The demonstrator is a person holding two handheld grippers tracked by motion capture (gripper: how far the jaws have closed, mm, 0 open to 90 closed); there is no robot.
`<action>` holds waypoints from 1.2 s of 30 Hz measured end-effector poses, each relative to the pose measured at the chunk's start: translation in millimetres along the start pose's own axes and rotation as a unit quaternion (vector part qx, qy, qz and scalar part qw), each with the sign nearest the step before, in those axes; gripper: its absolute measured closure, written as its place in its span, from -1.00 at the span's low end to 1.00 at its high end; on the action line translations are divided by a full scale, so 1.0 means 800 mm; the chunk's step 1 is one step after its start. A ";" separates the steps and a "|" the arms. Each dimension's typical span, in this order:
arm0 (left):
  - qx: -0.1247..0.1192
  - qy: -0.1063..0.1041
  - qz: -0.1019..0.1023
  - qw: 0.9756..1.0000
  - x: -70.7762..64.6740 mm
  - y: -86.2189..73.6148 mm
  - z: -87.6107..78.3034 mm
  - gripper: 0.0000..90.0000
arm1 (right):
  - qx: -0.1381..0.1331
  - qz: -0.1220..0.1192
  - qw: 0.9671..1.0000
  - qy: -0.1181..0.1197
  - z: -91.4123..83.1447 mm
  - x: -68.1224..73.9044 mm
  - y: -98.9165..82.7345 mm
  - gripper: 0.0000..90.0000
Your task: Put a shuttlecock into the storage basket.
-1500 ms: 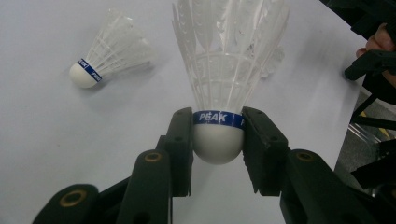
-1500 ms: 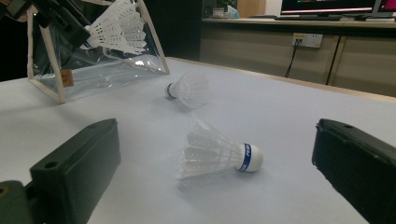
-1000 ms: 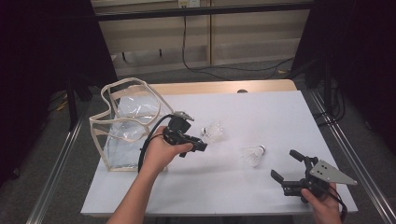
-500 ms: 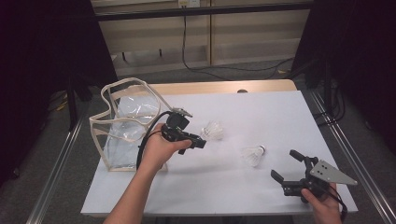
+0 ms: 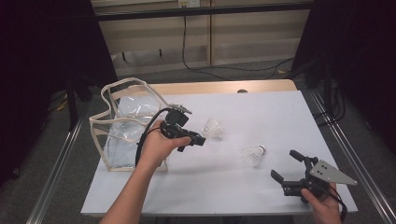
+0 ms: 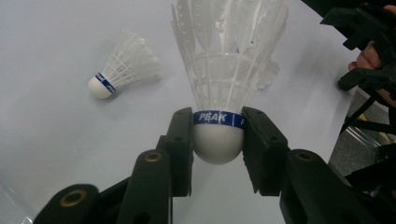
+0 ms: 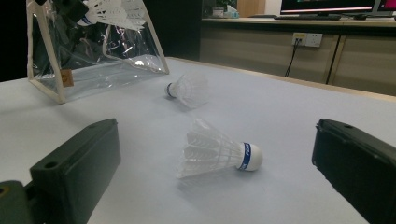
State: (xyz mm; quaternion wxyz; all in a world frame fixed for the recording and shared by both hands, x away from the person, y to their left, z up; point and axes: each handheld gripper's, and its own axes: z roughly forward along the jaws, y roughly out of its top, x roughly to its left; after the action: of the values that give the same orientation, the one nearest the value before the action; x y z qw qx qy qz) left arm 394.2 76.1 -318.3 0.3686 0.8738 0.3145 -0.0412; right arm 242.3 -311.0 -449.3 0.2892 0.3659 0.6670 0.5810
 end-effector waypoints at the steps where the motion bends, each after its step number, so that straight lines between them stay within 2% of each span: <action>1: -0.002 0.002 -0.003 1.000 0.000 0.000 0.000 0.45 | 0.000 0.000 1.000 0.000 0.000 0.000 0.000 -0.98; 22: -0.008 0.001 -0.018 1.000 0.005 0.011 -0.007 0.45 | 0.000 0.000 1.000 -0.001 0.000 0.001 0.001 -0.98; 25: -0.005 0.001 -0.013 1.000 0.005 0.012 -0.008 0.45 | -0.002 0.000 1.000 0.000 -0.001 0.000 0.001 -0.98; 36: -0.006 0.002 -0.016 1.000 0.005 0.016 -0.014 0.45 | -0.001 0.000 1.000 0.001 -0.001 0.000 0.000 -0.98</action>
State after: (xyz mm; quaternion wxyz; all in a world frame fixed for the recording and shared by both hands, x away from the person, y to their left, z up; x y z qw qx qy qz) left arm 403.0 79.4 -303.7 0.3724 0.8665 0.3296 -0.0432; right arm 241.9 -311.1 -448.8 0.2887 0.3652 0.6666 0.5822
